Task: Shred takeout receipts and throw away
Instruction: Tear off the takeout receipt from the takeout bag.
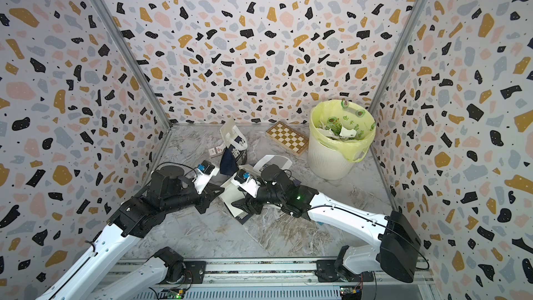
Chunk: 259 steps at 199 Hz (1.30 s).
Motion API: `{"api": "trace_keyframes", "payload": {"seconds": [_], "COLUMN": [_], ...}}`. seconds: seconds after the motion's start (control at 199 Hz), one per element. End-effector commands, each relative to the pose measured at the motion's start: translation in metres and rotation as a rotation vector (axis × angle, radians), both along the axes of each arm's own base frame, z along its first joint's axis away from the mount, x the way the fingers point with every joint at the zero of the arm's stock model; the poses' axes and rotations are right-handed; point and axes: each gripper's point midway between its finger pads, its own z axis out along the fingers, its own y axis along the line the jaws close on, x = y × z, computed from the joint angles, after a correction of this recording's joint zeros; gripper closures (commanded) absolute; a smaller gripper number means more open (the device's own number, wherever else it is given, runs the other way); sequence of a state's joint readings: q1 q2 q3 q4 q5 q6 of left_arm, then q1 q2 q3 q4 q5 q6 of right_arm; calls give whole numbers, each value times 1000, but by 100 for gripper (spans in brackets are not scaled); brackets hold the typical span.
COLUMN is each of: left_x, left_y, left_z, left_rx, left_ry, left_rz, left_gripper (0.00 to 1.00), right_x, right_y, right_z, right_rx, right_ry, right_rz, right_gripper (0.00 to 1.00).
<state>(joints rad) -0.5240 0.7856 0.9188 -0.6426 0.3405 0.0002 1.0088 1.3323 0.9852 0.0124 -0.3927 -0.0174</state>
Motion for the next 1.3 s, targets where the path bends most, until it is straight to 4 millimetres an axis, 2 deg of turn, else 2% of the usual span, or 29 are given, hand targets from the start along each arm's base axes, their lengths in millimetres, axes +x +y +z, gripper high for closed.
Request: {"api": "trace_keyframes", "payload": {"seconds": [0.0, 0.156, 0.386, 0.537, 0.632, 0.697, 0.828, 0.933, 1.139, 1.295], "left_x": [0, -5, -6, -8, -11, -12, -12, -13, -16, -16], "left_y": [-7, -7, -9, -14, -18, -21, -26, -29, -32, -34], "left_z": [18, 17, 15, 16, 16, 19, 22, 25, 32, 27], "left_rx": [-80, -94, -93, -113, -132, -153, -179, -200, -225, -224], "left_ry": [-67, -75, -70, -71, -71, -78, -80, -83, -78, -55], "left_rz": [-20, -31, -52, -79, -105, -121, -140, -158, -177, -187], "left_gripper": [100, 100, 100, 100, 100, 100, 100, 100, 100, 100], "right_x": [-3, 3, 23, 31, 30, 20, 2, -5, -1, 4], "right_y": [8, 7, -11, -18, -19, -14, -7, -6, -15, -17], "right_z": [24, 28, 12, 12, 13, 18, 28, 32, 44, 42], "right_rx": [62, 72, -18, -38, -30, -8, 42, 62, 98, 98], "right_ry": [-44, -35, -57, -65, -63, -59, -35, -21, -23, -15], "right_rz": [38, -3, -148, -207, -205, -139, -28, 13, -10, -30], "right_gripper": [39, 41, 39, 37, 36, 36, 42, 49, 59, 64]}}
